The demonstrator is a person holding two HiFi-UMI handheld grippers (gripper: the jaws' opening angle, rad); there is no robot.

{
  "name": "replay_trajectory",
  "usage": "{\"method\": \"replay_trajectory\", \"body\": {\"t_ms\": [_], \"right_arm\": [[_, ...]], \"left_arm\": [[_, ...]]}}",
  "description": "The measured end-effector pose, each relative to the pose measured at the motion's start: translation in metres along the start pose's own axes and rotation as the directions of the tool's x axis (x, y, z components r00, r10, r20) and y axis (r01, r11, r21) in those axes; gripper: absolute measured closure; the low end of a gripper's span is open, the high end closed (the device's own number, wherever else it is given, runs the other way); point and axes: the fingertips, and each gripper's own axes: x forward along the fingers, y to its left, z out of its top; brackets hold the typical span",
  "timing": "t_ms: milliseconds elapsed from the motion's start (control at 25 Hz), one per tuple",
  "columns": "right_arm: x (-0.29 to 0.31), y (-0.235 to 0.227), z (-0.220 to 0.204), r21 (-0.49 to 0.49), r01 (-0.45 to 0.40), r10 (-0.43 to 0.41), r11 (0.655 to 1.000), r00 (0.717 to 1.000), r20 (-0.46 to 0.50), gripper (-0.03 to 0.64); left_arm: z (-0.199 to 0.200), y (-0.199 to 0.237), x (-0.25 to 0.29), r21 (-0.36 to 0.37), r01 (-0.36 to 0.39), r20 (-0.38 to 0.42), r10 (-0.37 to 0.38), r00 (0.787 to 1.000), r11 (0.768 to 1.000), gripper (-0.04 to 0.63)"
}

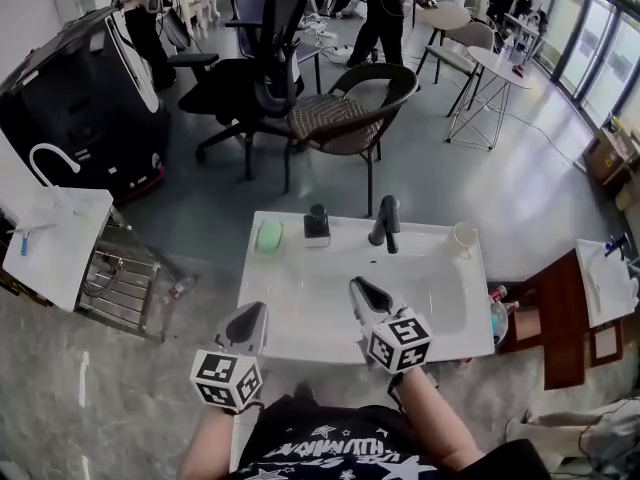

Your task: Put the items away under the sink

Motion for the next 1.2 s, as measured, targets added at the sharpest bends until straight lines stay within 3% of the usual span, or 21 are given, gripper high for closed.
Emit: {"method": "replay_trajectory", "body": {"t_ms": [320, 600, 800, 1000, 1200], "right_arm": [[0.028, 0.002, 0.006, -0.033, 0.043, -0.043, 0.999, 0.999, 0.007, 0.611], [0.049, -0.011, -0.008, -0.02, 0.014, -0.014, 1.0, 0.999, -0.038, 0.518], [0.08, -0.013, 0.003, -0.055, -0.061, 0.058, 0.997, 0.997, -0.041, 0.391], [0.11, -0.02, 0.013, -0.05, -0.077, 0.077, 0.996, 0.997, -0.016, 0.311], [0.136, -0.027, 0.01, -0.119, -0.076, 0.073, 0.99, 0.997, -0.025, 0.252]], "left_arm": [[0.01, 0.03, 0.01, -0.002, -0.003, -0.005, 0.003, 1.0, 1.0, 0.58], [0.015, 0.021, 0.029, -0.011, 0.026, 0.032, -0.025, 0.999, 1.0, 0.58], [0.018, 0.021, 0.048, 0.001, -0.056, 0.02, 0.056, 0.998, 0.998, 0.58], [0.036, 0.034, 0.064, -0.011, -0.135, 0.066, 0.136, 0.989, 0.991, 0.58], [0.035, 0.047, 0.071, -0.024, -0.183, 0.051, 0.184, 0.982, 0.983, 0.579]]}}
